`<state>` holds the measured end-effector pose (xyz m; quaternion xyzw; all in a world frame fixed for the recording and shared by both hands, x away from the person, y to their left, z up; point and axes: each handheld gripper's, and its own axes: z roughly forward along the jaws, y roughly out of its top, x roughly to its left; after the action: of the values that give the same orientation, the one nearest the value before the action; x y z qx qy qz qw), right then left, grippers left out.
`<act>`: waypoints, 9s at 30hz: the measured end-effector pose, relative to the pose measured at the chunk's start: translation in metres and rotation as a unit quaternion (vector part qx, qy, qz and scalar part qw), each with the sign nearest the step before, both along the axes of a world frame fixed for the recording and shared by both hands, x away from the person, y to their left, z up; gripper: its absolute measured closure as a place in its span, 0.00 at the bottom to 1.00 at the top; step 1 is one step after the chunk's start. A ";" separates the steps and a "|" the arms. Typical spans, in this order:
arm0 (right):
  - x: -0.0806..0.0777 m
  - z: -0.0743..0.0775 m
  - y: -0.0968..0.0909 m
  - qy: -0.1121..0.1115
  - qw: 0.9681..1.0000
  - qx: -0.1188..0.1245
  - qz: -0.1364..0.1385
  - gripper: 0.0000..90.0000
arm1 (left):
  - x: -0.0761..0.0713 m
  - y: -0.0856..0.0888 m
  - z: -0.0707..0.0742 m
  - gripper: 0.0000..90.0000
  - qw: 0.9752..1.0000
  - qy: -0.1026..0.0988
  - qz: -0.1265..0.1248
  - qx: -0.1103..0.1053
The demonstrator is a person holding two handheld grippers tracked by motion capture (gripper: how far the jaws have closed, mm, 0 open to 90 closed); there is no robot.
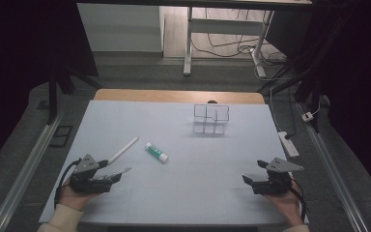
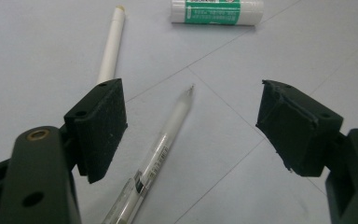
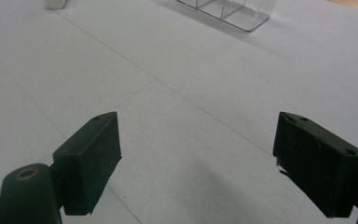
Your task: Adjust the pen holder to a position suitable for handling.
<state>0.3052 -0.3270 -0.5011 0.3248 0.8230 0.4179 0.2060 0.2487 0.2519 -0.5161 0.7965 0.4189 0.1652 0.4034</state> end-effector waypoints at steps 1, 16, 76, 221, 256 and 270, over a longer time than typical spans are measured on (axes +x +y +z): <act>0.000 0.000 0.000 0.000 1.000 0.000 0.000 0.16 | 0.000 0.000 0.000 0.27 1.000 0.000 0.000 0.000; 0.003 0.002 0.002 0.008 1.000 0.013 0.000 0.20 | -0.001 -0.001 0.000 0.29 1.000 -0.002 -0.002 0.004; 0.089 0.031 0.033 0.008 0.996 0.048 -0.075 0.51 | -0.002 -0.006 0.001 0.29 1.000 -0.004 -0.007 0.000; 0.197 0.000 0.170 0.052 0.996 -0.029 -0.068 0.99 | 0.005 -0.008 -0.007 0.28 1.000 0.016 -0.027 0.001; 0.104 0.018 0.100 0.020 1.000 0.003 -0.015 0.62 | 0.006 -0.005 -0.009 0.28 1.000 0.016 -0.019 0.003; 0.047 0.013 0.070 0.026 0.999 0.014 0.030 0.44 | 0.003 0.001 -0.008 0.29 1.000 0.007 -0.017 -0.001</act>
<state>0.3520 -0.2570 -0.4881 0.3138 0.8315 0.4265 0.1679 0.2513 0.2525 -0.5236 0.8042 0.4087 0.1524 0.4036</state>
